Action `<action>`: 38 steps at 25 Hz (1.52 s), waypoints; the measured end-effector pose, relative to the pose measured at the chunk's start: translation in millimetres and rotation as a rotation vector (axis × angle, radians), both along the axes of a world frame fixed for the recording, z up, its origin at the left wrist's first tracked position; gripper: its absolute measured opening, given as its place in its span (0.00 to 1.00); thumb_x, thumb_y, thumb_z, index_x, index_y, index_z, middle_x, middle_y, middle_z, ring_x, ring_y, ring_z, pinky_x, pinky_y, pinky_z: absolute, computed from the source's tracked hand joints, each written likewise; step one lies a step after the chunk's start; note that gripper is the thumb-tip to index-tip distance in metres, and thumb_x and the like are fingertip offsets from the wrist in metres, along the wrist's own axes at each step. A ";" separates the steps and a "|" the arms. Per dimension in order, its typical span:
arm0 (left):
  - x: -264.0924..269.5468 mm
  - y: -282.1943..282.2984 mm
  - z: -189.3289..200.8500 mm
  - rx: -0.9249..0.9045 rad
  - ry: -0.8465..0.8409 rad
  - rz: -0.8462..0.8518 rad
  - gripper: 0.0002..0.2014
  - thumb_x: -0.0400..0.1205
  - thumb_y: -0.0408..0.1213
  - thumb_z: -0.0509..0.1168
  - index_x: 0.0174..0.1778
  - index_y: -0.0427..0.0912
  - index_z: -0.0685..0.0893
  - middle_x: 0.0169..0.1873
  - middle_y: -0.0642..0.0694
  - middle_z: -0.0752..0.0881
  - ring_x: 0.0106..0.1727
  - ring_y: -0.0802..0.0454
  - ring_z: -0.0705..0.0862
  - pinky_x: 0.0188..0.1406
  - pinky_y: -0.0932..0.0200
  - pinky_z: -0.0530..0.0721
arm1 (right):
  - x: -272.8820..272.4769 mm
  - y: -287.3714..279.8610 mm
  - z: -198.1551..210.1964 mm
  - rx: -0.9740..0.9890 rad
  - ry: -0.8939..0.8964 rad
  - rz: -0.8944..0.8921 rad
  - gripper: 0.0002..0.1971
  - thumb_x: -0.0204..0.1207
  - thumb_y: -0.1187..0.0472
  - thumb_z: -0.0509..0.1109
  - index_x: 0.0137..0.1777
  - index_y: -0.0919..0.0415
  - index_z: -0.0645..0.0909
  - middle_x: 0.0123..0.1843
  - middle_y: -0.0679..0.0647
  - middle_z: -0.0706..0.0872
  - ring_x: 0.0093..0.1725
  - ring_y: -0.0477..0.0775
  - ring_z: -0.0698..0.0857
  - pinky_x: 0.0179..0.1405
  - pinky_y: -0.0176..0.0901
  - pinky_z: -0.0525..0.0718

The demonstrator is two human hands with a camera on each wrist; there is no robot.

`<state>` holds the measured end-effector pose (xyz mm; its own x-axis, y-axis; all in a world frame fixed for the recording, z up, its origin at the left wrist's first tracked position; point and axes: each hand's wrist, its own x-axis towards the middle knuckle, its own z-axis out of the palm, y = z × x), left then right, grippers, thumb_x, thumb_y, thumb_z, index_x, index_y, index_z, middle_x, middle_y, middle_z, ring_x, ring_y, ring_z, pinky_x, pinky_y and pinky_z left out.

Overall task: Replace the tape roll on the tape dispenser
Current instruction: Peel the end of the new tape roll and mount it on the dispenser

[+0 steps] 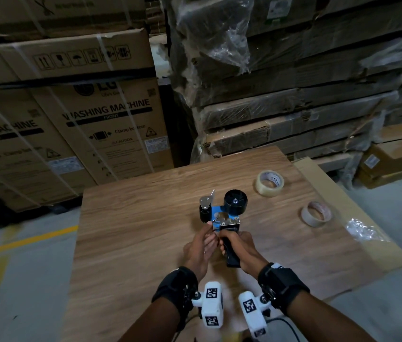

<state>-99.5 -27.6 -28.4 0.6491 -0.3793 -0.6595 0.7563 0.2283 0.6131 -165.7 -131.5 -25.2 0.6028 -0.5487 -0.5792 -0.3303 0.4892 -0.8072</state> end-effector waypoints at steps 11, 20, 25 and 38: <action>26.2 10.6 -22.8 0.128 -0.066 -0.130 0.24 0.83 0.54 0.68 0.58 0.32 0.85 0.53 0.34 0.90 0.55 0.40 0.91 0.50 0.51 0.89 | -7.8 -17.7 -24.2 -0.047 0.001 0.090 0.08 0.73 0.63 0.78 0.39 0.69 0.88 0.32 0.64 0.87 0.26 0.58 0.83 0.25 0.44 0.81; 49.2 22.6 -41.4 0.354 -0.301 -0.136 0.11 0.86 0.37 0.63 0.45 0.36 0.87 0.36 0.41 0.87 0.34 0.50 0.83 0.31 0.58 0.81 | -26.4 -17.0 -59.4 -0.068 0.074 0.135 0.07 0.76 0.65 0.78 0.42 0.71 0.89 0.31 0.64 0.89 0.26 0.57 0.85 0.24 0.43 0.85; 49.0 31.7 -57.2 0.374 -0.305 -0.176 0.10 0.87 0.33 0.61 0.41 0.37 0.84 0.26 0.48 0.80 0.19 0.61 0.72 0.15 0.69 0.68 | -30.4 -18.4 -77.0 -0.049 0.103 0.107 0.07 0.77 0.67 0.77 0.39 0.68 0.89 0.29 0.64 0.87 0.24 0.57 0.82 0.22 0.41 0.82; 49.8 19.9 -65.2 0.416 -0.387 -0.199 0.07 0.85 0.31 0.64 0.45 0.38 0.87 0.38 0.40 0.89 0.33 0.52 0.82 0.30 0.62 0.79 | -48.4 -56.0 -87.3 -0.102 0.089 0.388 0.31 0.65 0.36 0.86 0.39 0.69 0.89 0.41 0.62 0.94 0.38 0.57 0.90 0.43 0.48 0.86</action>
